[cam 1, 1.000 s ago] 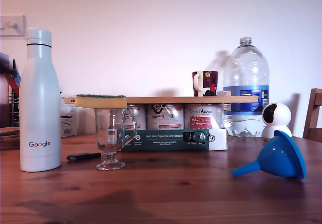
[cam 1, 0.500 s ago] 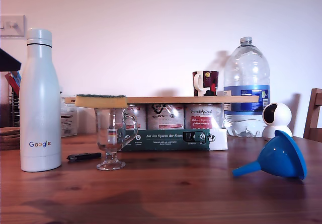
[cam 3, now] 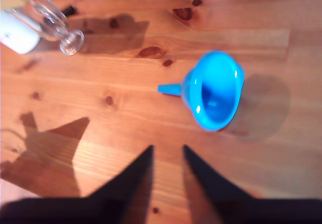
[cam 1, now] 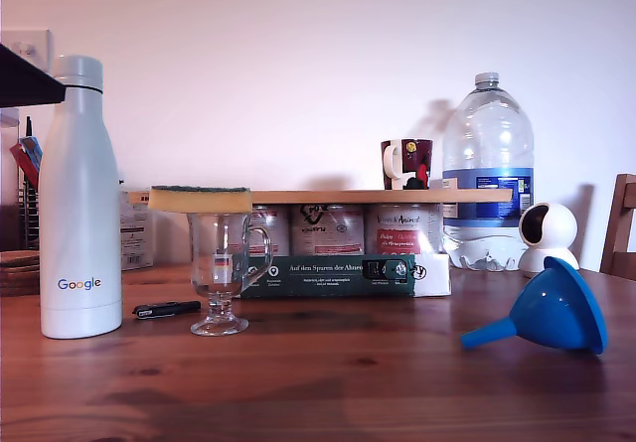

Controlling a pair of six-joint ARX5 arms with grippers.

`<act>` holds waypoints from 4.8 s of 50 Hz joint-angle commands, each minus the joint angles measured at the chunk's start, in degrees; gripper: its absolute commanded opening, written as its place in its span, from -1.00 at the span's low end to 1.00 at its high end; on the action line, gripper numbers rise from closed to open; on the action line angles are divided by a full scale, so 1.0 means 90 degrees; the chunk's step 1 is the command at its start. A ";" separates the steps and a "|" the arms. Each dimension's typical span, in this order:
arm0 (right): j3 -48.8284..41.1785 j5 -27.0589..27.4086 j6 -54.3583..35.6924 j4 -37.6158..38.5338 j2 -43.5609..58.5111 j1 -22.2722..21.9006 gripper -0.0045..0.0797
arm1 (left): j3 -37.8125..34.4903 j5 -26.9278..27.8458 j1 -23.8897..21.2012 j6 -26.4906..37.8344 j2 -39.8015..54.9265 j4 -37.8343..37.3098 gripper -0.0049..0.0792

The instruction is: Pick up the blue funnel and place it on the glass cup

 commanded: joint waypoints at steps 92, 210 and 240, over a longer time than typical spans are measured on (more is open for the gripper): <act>0.2208 -0.0474 -0.0940 0.0000 0.4879 0.0163 -0.11 | -0.0124 0.0005 -0.0068 0.0034 -0.0010 0.0449 -0.94; 0.2234 -0.0427 -0.1095 -0.0760 0.4898 0.1936 -0.92 | 0.1166 -0.2363 -0.1103 0.0539 0.5117 0.4165 -0.94; 0.2268 -0.0430 -0.1103 -0.0733 0.4898 0.1936 -0.92 | 0.1265 -0.2822 -0.1418 0.0665 0.4845 0.2953 -0.94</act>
